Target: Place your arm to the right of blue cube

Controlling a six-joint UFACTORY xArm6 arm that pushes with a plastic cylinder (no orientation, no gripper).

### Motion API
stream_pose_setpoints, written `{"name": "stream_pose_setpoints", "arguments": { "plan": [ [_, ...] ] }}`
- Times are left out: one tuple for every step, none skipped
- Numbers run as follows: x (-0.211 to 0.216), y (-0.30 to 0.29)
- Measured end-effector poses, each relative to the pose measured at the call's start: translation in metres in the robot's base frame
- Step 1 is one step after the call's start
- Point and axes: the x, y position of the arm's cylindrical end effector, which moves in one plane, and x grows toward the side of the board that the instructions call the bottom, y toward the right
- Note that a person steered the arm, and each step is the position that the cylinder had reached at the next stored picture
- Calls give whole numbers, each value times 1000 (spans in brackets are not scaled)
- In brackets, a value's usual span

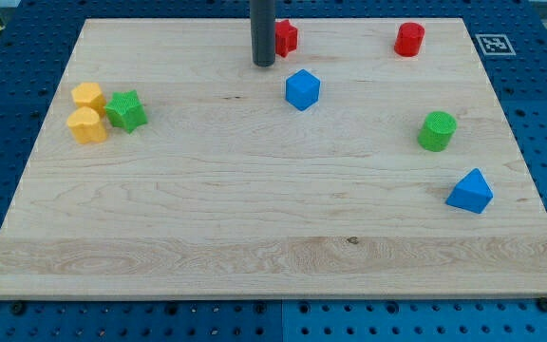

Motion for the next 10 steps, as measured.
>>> {"name": "stream_pose_setpoints", "arguments": {
  "plan": [
    [2, 3],
    [2, 6],
    [2, 6],
    [3, 9],
    [11, 17],
    [13, 30],
    [18, 54],
    [38, 77],
    [63, 94],
    [85, 101]
  ]
}}
